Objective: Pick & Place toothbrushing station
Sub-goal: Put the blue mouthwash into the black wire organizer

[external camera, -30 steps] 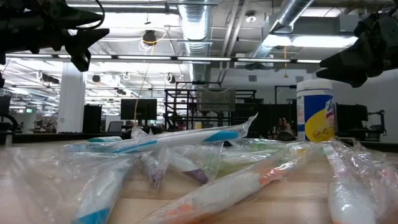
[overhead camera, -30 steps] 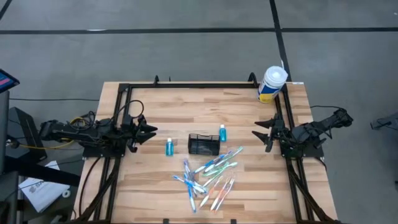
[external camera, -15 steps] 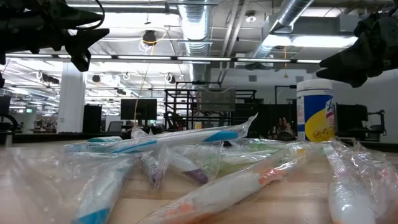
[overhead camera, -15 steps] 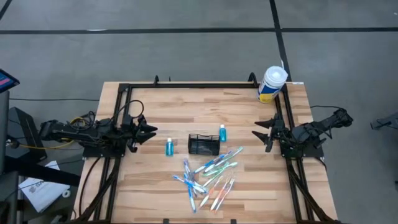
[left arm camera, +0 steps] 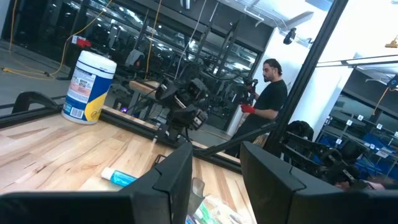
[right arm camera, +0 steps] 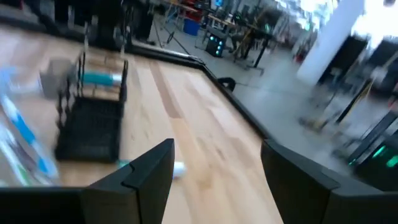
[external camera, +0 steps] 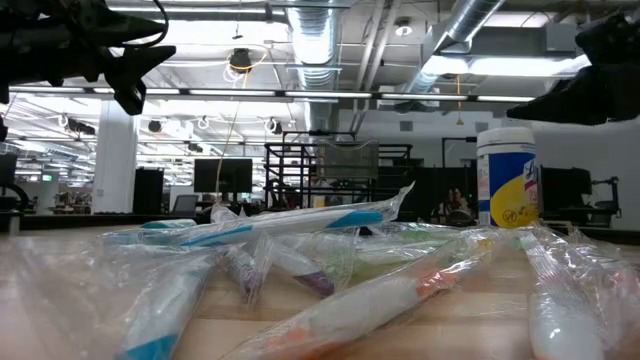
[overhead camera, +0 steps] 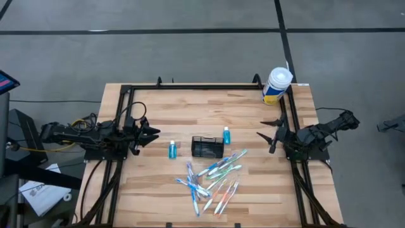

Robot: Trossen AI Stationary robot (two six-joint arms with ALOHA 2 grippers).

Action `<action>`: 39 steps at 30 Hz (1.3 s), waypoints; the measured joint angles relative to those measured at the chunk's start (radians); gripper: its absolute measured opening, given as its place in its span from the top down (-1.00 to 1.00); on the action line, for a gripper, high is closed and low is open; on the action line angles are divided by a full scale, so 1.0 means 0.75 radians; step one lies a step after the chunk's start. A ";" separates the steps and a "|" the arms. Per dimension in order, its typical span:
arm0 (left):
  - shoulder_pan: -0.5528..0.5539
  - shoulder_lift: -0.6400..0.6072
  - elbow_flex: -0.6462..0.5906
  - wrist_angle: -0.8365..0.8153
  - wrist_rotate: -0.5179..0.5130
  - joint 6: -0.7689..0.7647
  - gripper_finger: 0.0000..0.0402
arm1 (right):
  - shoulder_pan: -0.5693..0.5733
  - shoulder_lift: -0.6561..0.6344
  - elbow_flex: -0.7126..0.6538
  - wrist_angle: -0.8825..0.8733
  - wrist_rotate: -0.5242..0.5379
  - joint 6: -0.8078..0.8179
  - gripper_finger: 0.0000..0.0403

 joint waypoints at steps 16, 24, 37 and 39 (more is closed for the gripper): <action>0.000 0.001 0.000 0.000 0.000 0.000 0.35 | 0.001 0.000 0.000 0.000 0.000 -0.554 -0.14; 0.000 0.001 0.000 0.000 0.000 0.000 0.35 | 0.001 0.000 0.000 0.003 -0.002 -0.568 -0.14; 0.000 0.000 0.000 0.000 0.000 0.000 0.35 | -0.002 -0.001 -0.005 0.234 -0.306 0.549 -0.14; 0.000 0.001 0.000 0.000 0.000 0.000 0.35 | -0.002 0.000 -0.005 0.259 -0.303 0.550 -0.14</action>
